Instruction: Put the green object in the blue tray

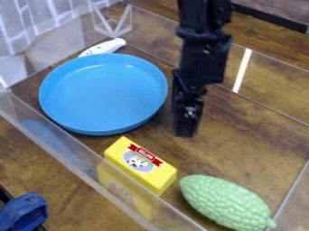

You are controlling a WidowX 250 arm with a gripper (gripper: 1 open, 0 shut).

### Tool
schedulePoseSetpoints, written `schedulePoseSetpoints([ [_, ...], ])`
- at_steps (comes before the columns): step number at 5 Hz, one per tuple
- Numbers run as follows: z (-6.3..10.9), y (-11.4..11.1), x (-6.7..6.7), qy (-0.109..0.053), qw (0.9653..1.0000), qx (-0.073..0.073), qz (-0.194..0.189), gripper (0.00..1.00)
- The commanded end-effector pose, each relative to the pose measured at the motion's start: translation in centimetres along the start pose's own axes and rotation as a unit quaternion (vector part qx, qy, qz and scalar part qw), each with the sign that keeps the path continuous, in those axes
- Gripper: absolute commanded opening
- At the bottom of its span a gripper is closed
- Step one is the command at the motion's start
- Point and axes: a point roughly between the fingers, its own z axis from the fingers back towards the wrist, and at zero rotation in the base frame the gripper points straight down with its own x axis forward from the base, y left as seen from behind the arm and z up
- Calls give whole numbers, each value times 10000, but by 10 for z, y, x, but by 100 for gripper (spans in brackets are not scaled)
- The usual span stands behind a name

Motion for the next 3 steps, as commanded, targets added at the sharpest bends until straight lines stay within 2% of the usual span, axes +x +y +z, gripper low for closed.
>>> schedulePoseSetpoints([
  [1, 15, -10, 12, -134, 9984, 277, -465, 100],
  [3, 7, -16, 21, -150, 9969, 275, -726, 100],
])
